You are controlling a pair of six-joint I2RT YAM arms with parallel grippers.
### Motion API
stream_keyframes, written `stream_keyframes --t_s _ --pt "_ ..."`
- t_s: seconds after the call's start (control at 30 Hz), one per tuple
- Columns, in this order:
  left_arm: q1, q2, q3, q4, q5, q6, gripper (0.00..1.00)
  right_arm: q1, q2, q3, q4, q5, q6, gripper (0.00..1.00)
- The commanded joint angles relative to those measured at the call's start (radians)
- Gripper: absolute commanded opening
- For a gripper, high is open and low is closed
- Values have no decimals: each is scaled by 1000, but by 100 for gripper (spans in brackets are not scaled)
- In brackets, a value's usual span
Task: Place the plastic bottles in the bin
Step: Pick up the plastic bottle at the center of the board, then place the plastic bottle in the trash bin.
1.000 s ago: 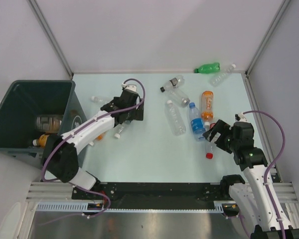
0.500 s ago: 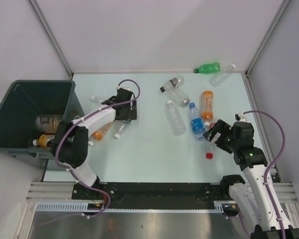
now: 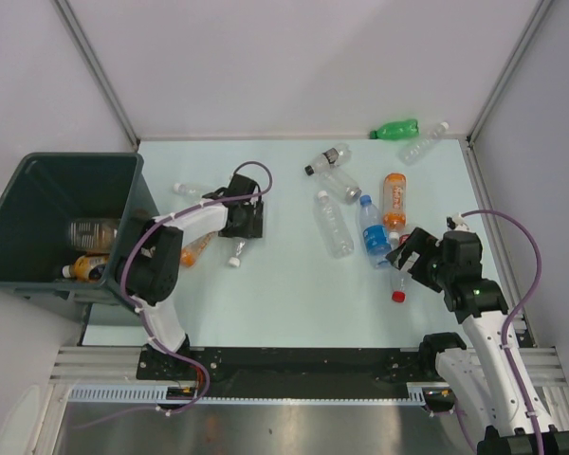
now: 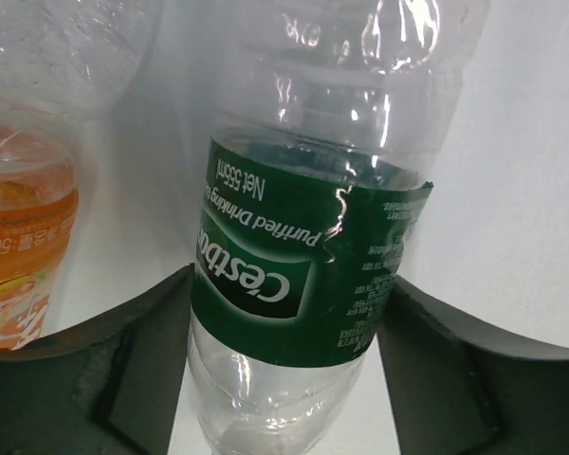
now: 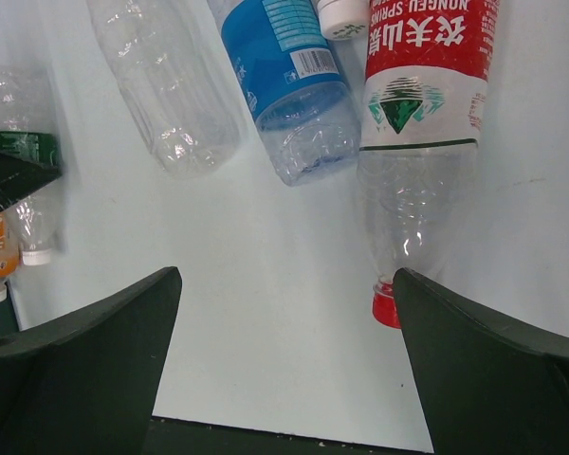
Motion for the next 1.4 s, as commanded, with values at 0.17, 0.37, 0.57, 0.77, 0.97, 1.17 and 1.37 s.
stream_keyframes --t_s 0.17,0.37,0.57,0.77,0.97,1.17,1.37 --pt "-5 -107 39 -51 6 10 59 -2 -17 -1 18 4 -12 100" --pt "-36 -253 73 -152 -45 12 55 -2 -26 -2 13 -12 -20 100" --pt "-50 -469 168 -328 -167 6 57 -2 -20 -1 22 -27 -29 100" --pt "-39 -649 360 -459 -302 36 60 -2 -27 -2 19 -27 -30 100" --pt "-22 -682 640 -593 -494 111 61 -2 -54 -2 9 -25 -20 100" --pt "35 -702 756 -588 -650 220 61 -2 -55 -1 8 -16 -11 100" --pt "82 -768 658 -507 -834 243 63 -2 -55 -1 7 -10 -6 100"
